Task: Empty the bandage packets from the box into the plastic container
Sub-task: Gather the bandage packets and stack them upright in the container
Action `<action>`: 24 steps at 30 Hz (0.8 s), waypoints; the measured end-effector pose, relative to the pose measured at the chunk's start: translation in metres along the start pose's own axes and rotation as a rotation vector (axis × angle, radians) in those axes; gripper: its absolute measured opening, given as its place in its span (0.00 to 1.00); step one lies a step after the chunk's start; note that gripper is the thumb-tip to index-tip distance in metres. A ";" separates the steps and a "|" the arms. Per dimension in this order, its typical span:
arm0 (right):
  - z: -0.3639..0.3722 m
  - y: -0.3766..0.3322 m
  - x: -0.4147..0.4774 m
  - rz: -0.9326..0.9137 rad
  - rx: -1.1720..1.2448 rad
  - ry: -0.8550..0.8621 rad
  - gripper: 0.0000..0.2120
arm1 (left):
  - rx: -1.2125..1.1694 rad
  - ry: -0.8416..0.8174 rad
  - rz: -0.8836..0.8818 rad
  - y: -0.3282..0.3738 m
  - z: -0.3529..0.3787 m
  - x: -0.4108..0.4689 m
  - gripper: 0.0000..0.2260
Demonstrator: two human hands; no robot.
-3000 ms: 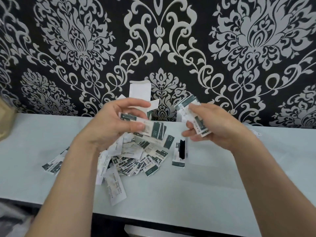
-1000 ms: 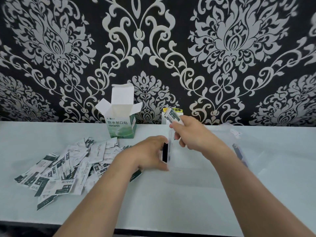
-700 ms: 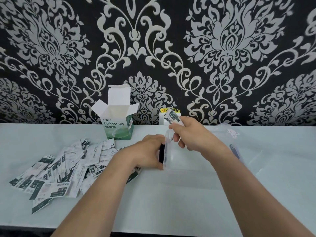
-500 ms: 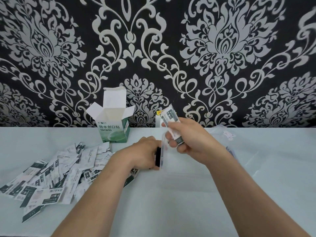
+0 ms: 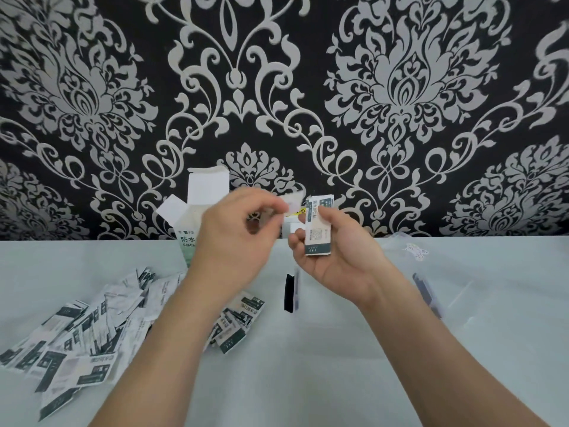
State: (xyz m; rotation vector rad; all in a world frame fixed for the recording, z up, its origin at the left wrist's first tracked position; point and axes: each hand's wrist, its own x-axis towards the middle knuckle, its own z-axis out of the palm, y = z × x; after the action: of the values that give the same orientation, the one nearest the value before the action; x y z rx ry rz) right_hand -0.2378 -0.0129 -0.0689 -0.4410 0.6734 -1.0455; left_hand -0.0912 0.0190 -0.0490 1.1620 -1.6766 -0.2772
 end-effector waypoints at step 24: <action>0.001 -0.011 -0.025 0.137 -0.805 -0.323 0.09 | -0.125 -0.347 -0.182 -0.011 -0.010 -0.003 0.18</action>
State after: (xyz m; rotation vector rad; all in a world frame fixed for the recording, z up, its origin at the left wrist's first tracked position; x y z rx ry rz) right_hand -0.2523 0.0049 -0.0536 -1.2140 0.8019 -0.5165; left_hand -0.0767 0.0196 -0.0535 1.2245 -1.8214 -0.7227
